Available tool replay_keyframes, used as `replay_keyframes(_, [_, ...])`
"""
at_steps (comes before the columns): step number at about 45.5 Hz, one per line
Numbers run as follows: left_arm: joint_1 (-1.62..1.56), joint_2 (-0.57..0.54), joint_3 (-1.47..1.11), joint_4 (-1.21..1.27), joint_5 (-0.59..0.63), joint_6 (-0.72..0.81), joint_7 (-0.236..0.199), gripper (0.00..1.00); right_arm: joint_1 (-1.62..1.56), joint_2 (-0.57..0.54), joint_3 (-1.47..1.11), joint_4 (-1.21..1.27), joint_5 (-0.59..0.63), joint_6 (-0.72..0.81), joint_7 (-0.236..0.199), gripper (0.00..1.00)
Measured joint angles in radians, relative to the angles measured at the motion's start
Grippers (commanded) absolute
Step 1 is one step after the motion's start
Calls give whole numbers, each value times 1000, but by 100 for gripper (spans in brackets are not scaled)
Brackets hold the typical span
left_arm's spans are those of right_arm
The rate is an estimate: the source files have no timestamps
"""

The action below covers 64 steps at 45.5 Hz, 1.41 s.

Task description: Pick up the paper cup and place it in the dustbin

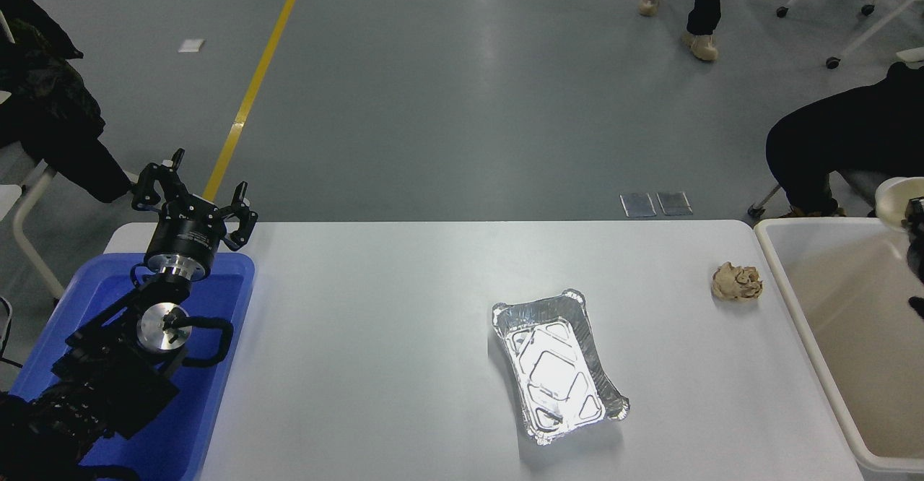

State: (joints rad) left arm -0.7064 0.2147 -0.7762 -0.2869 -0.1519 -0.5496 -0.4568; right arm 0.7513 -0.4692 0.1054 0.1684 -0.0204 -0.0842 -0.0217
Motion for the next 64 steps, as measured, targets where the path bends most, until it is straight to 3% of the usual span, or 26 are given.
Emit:
replay_keyframes(11, [0, 0, 0, 0, 0, -1, 0, 99, -50, 51, 99, -44, 27, -32, -63, 0])
replay_keyframes(27, [0, 0, 0, 0, 0, -1, 0, 99, -129, 72, 145, -60, 55, -48, -88, 2])
replay_keyframes(29, [0, 0, 0, 0, 0, -1, 0, 99, -138, 72, 153, -61, 57, -48, -88, 49])
replay_keyframes(30, [0, 0, 0, 0, 0, -1, 0, 99, -142, 73, 156, -61, 58, -49, -88, 68])
replay_keyframes(32, [0, 0, 0, 0, 0, -1, 0, 99, -149, 73, 163, -62, 60, -50, -88, 85])
replay_keyframes(33, [0, 0, 0, 0, 0, -1, 0, 99, -151, 73, 165, -62, 61, -50, -88, 100])
replay_keyframes(56, [-1, 0, 0, 0, 0, -1, 0, 99, -108, 64, 183, -35, 60, -29, -84, 100])
replay_keyframes(64, [-1, 0, 0, 0, 0, -1, 0, 99, -28, 3, 175, 80, 51, -17, -82, 100])
